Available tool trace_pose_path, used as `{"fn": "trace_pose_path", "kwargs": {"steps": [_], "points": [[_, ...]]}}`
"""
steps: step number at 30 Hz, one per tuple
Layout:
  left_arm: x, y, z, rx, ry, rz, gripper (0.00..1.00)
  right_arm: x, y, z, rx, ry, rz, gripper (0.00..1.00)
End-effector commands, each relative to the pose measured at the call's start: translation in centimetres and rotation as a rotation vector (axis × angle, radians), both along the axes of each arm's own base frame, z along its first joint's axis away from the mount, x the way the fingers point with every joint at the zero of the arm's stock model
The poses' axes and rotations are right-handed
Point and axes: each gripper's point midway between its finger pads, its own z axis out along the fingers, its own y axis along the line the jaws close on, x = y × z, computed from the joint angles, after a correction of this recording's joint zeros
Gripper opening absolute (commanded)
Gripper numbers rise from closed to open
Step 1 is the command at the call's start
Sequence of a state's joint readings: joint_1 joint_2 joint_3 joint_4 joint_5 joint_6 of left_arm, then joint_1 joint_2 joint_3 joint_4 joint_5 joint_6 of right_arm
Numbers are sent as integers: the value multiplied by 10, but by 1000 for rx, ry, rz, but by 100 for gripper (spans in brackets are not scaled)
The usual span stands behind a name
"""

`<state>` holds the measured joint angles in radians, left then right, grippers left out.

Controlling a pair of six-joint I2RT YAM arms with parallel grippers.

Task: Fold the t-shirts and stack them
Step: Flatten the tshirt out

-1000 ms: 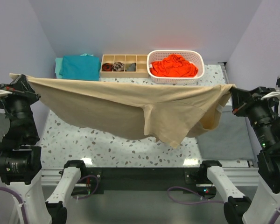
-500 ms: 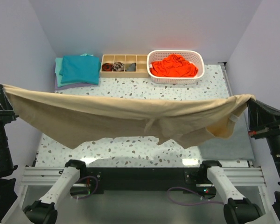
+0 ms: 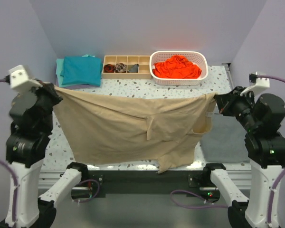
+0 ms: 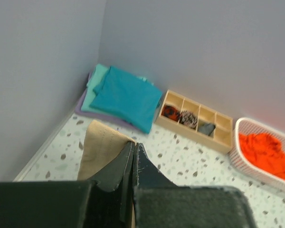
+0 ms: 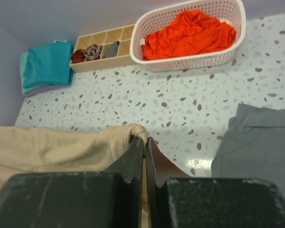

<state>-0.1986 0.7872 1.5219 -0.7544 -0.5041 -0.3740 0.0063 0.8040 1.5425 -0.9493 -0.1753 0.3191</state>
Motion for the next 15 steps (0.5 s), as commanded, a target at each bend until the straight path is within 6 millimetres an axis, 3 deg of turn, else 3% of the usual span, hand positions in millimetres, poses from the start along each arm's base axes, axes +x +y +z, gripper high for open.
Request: {"fn": "trace_pose_path", "kwargs": {"steps": [1, 2, 4, 5, 6, 8, 9, 10, 12, 13, 14, 15], "points": [[57, -14, -60, 5, 123, -6, 0, 47, -8, -16, 29, -33, -61, 0], [75, -18, -88, 7, 179, -9, 0, 55, -8, -27, 41, -8, -69, 0], [95, -25, -118, 10, 235, -24, 0, 81, -8, -55, 48, 49, -76, 0], [114, -30, -148, 16, 290, -26, 0, 91, -8, -67, 58, 70, -83, 0], [123, -30, -162, 15, 317, -25, 0, 100, -10, -87, 57, 112, -98, 0], [148, -21, -201, 1, 385, 10, 0, 121, -15, -106, 63, 140, -138, 0], [157, -28, -213, -51, 410, -56, 0, 127, -18, -116, 63, 157, -155, 0], [174, -25, -227, -67, 420, -62, 0, 141, -20, -120, 68, 145, -174, 0], [185, -4, -251, -98, 454, -19, 0, 155, -23, -130, 59, 169, -192, 0], [194, 3, -273, -142, 503, -26, 0, 162, -24, -133, 54, 173, -197, 0], [201, 10, -276, -156, 503, -21, 0, 174, -25, -151, 43, 218, -200, 0], [205, 17, -280, -143, 504, 13, 0, 182, -28, -156, 32, 228, -214, 0]]}}
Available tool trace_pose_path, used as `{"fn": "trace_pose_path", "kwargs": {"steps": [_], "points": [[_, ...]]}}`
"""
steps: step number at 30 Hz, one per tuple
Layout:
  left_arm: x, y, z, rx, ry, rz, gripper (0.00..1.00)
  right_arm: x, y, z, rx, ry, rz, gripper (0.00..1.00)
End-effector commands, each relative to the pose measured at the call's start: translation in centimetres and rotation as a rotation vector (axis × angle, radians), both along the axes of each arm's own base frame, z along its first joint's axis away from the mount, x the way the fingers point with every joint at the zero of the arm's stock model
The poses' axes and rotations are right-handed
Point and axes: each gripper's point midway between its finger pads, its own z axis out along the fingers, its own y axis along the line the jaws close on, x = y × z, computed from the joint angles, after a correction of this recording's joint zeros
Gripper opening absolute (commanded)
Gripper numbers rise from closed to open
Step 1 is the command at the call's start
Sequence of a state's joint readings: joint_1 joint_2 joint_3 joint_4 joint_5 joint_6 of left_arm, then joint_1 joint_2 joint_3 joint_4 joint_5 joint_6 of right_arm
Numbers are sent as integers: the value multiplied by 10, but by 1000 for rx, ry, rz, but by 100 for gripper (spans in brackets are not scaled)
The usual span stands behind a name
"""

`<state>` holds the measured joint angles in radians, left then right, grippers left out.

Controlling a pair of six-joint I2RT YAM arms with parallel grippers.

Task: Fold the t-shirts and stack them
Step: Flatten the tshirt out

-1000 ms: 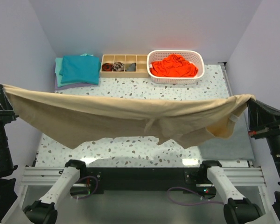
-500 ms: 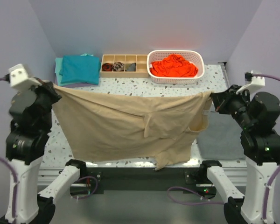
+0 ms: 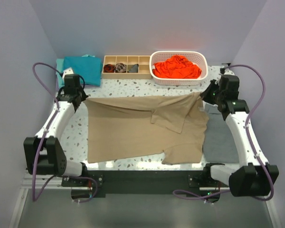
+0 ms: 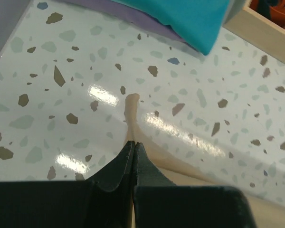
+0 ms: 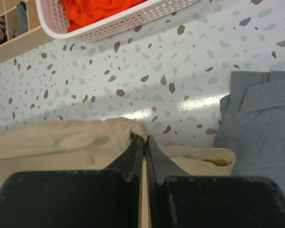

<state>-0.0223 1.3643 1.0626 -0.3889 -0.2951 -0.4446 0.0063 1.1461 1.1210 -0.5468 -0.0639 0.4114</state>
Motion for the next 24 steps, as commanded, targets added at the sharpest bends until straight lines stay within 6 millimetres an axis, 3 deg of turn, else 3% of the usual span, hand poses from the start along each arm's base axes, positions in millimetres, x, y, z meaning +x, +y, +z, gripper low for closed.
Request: {"fn": "trace_pose_path", "kwargs": {"steps": [1, 2, 5, 8, 12, 13, 15, 16, 21, 24], "points": [[50, 22, 4, -62, -134, 51, 0, 56, -13, 21, -29, -148, -76, 0], [56, 24, 4, -51, -140, 64, 0, 68, -14, 0, -34, -100, -75, 0], [82, 27, 0, -48, -186, 69, 0, 94, -14, -22, -41, -68, -77, 0], [104, 25, -4, -54, -203, 42, 0, 112, -16, -32, -54, -72, -78, 0], [130, 24, -10, -43, -228, 18, 0, 132, -18, -60, -71, -50, -74, 0], [134, 24, -21, -41, -210, 14, 0, 138, -18, -62, -76, -57, -71, 0], [141, 25, -23, -36, -216, 8, 0, 148, -18, -63, -78, -64, -68, 0], [145, 24, -31, -35, -205, 2, 0, 154, -17, -77, -80, -38, -59, 0], [162, 20, -49, -48, -193, -26, 0, 182, -15, -84, -80, -49, -48, 0], [171, 18, -64, -53, -170, -44, 0, 197, -16, -95, -85, -29, -46, 8]]}}
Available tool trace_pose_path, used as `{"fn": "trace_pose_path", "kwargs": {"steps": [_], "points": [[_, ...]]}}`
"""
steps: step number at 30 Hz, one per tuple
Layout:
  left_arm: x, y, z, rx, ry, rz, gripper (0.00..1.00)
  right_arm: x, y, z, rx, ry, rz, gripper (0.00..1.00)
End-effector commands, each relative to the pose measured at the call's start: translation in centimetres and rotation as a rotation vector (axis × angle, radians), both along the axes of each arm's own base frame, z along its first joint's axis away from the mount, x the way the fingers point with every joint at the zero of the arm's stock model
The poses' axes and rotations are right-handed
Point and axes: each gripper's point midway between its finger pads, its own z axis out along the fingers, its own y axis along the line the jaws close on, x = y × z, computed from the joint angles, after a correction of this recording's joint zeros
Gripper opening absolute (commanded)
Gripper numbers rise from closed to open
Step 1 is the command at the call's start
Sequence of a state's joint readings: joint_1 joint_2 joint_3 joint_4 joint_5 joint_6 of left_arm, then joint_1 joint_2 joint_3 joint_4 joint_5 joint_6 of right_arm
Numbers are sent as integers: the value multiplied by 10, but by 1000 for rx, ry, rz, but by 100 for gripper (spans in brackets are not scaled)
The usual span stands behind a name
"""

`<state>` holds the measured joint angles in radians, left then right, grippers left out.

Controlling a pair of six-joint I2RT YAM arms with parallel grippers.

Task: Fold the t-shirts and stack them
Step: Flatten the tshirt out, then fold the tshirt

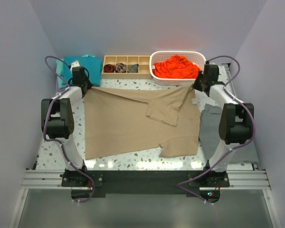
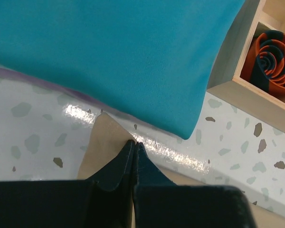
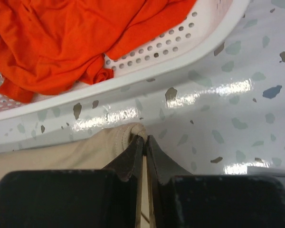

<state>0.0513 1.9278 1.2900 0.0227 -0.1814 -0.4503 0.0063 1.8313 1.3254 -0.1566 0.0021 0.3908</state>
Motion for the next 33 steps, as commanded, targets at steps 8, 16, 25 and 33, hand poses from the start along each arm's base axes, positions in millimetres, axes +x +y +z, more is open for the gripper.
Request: {"fn": "trace_pose_path", "kwargs": {"steps": [8, 16, 25, 33], "points": [[33, 9, 23, 63, -106, -7, 72, 59, -17, 36, -103, -128, -31, 52], [-2, -7, 95, 79, -232, -31, 85, 20, 26, 76, 29, -127, 121, 52], [-24, -21, 43, -7, -99, -20, 81, -47, 88, 65, 87, -71, 262, 53], [5, -38, 9, -106, -30, -56, 68, -57, 91, 56, 93, -48, 270, 53]]}}
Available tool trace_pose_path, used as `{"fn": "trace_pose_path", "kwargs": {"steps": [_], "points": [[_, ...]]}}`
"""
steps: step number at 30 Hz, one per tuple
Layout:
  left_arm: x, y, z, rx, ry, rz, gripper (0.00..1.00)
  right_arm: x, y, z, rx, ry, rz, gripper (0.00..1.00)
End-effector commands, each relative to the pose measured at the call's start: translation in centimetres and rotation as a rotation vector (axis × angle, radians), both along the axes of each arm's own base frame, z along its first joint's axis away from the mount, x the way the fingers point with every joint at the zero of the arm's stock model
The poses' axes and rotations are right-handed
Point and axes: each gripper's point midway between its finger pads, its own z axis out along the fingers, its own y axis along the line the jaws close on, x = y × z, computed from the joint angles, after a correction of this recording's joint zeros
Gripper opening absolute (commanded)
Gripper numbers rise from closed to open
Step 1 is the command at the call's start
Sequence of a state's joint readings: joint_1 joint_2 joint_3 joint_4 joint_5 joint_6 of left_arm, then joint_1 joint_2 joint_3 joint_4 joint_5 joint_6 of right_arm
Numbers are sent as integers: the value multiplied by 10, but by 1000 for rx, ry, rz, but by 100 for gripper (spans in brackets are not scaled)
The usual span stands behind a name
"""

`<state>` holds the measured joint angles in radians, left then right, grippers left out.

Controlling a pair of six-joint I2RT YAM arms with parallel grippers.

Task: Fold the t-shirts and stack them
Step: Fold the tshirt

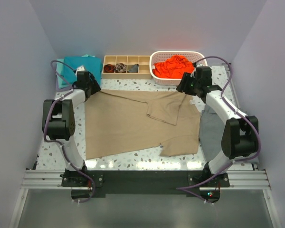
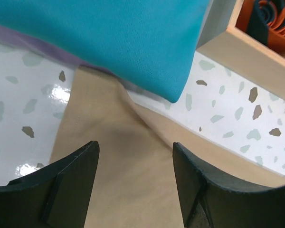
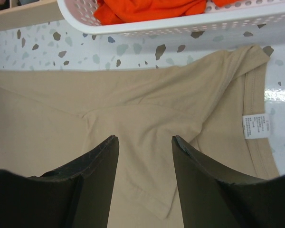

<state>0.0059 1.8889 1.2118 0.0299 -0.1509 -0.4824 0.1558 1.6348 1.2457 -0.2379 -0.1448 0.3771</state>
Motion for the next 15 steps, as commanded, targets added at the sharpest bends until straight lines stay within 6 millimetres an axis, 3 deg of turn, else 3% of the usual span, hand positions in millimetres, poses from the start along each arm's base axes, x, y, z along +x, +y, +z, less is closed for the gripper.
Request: {"fn": "trace_pose_path", "kwargs": {"steps": [1, 3, 9, 15], "points": [[24, -9, 16, -70, -41, -5, 68, -3, -2, 9, 13, -15, -4, 53], [26, -9, 5, -78, -3, 3, 66, -4, -2, 6, 12, -11, -2, 53], [40, -9, 1, -104, -41, 30, 65, -2, 2, 0, 19, 2, 14, 53], [39, -7, -8, -95, -16, 38, 58, -2, 1, -5, 13, 15, 12, 53]]}}
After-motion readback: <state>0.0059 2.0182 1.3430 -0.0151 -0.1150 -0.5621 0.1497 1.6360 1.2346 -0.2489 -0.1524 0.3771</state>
